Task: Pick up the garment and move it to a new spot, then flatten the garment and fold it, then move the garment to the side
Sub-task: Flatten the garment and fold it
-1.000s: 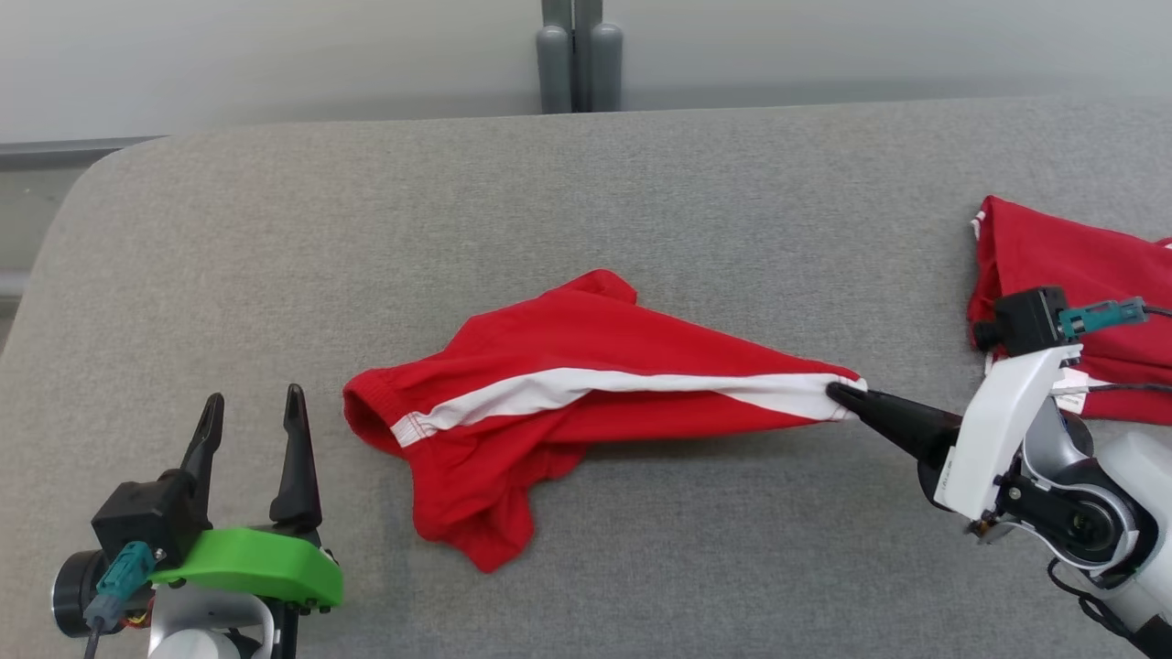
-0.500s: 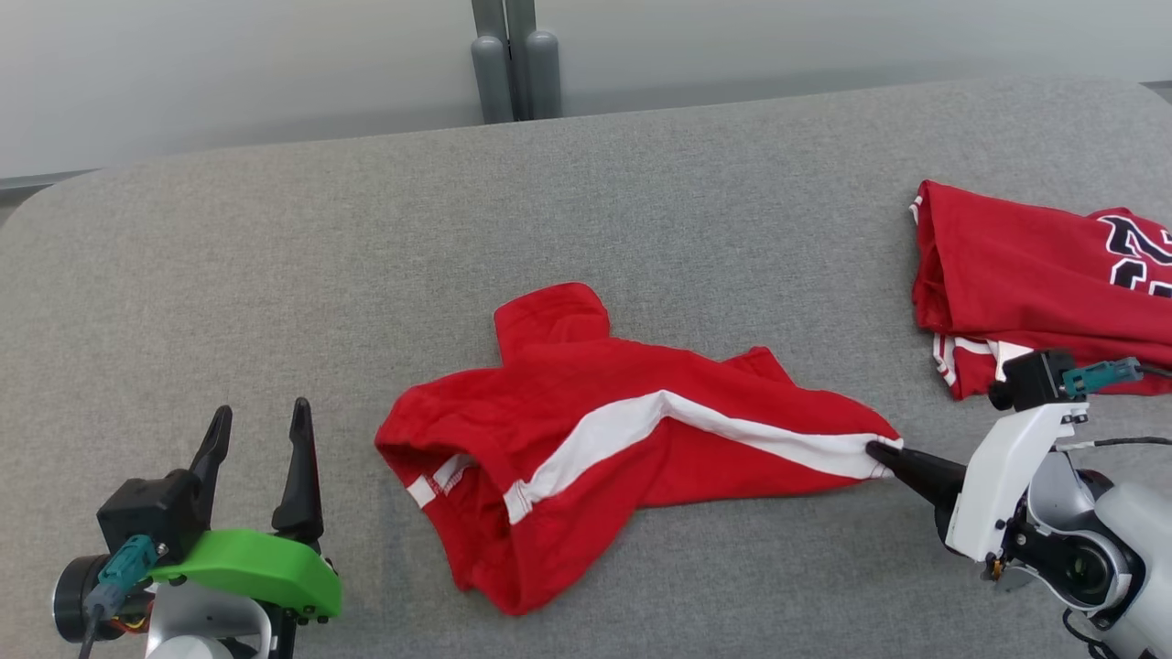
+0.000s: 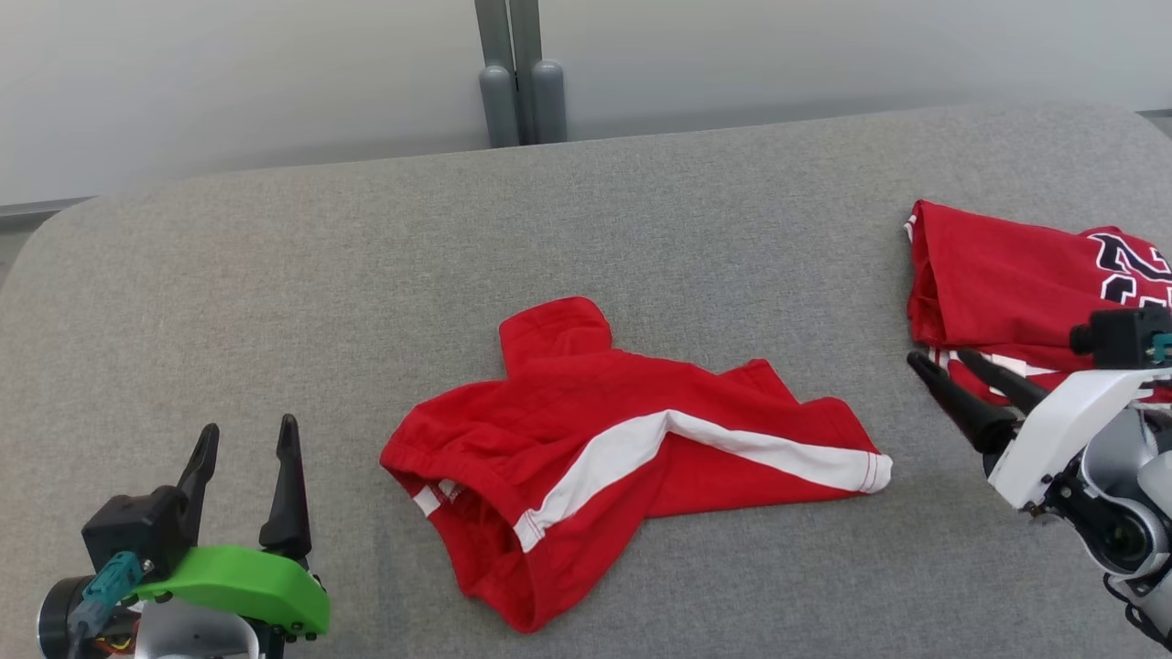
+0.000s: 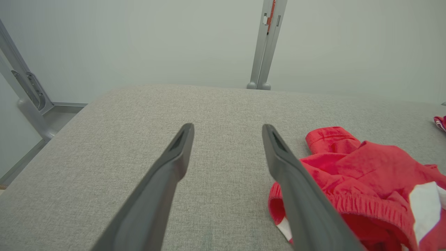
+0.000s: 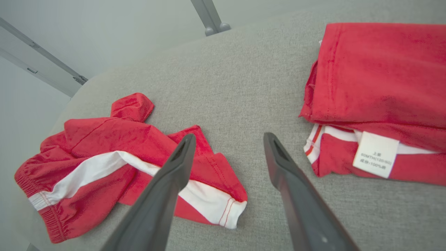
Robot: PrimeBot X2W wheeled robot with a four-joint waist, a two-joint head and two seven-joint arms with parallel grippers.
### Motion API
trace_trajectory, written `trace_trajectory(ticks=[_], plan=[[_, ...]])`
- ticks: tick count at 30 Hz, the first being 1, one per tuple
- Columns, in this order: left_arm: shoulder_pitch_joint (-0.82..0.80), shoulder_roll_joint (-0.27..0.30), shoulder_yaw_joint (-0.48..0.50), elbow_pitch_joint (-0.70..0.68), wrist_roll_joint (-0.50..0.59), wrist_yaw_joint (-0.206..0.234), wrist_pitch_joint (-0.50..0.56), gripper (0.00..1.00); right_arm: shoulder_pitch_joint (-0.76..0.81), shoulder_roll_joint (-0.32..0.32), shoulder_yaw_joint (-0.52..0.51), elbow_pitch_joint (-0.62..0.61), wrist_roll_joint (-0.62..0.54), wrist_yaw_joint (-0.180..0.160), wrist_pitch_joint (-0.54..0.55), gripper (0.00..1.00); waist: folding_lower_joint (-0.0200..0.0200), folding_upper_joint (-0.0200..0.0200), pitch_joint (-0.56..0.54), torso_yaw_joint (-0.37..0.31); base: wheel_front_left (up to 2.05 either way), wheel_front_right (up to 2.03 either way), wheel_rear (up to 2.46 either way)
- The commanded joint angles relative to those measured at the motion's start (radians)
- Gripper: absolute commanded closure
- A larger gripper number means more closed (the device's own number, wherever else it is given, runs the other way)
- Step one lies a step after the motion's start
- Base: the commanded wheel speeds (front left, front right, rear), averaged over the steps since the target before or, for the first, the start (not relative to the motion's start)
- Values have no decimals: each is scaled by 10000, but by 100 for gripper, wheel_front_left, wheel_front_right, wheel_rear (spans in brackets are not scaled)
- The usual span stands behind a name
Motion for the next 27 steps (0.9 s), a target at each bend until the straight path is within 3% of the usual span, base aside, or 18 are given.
trace_trajectory(ticks=[1, 6, 11, 18, 21, 27], plan=[[155, 108, 32, -80, -66, 45, 37, 0, -10, -43, -225, -101, -234, 8, -416, 0, 0, -1, -58, 4, 0, 0, 0], [215, 92, 65, -490, -30, 110, -103, 0, 379, 432, -1041, -388, -942, 8, -1883, 0, 0, -1, -119, 69, 0, 0, 0], [326, 132, -168, -733, -249, -103, 265, 0, 772, 953, -1655, -750, -1540, 8, -2685, 0, 0, -1, -119, 105, 0, 0, 0], [511, 660, -1041, -1310, -1131, -1182, 2246, 0, 1200, 1490, -2285, -1086, -2132, 8, -2844, 0, 0, -1, -99, 42, 0, 0, 0], [586, 795, -1363, -1681, -1595, -1446, 3020, 0, 1324, 1668, -2515, -1270, -2121, 8, -2736, 0, 0, -1, -50, -19, 0, 0, 0], [256, 502, -2151, -1667, -2268, -1978, 4148, 0, 1492, 1997, -2703, -1525, -2338, 8, -2511, 0, 0, -1, 126, -220, 0, 0, 0]])
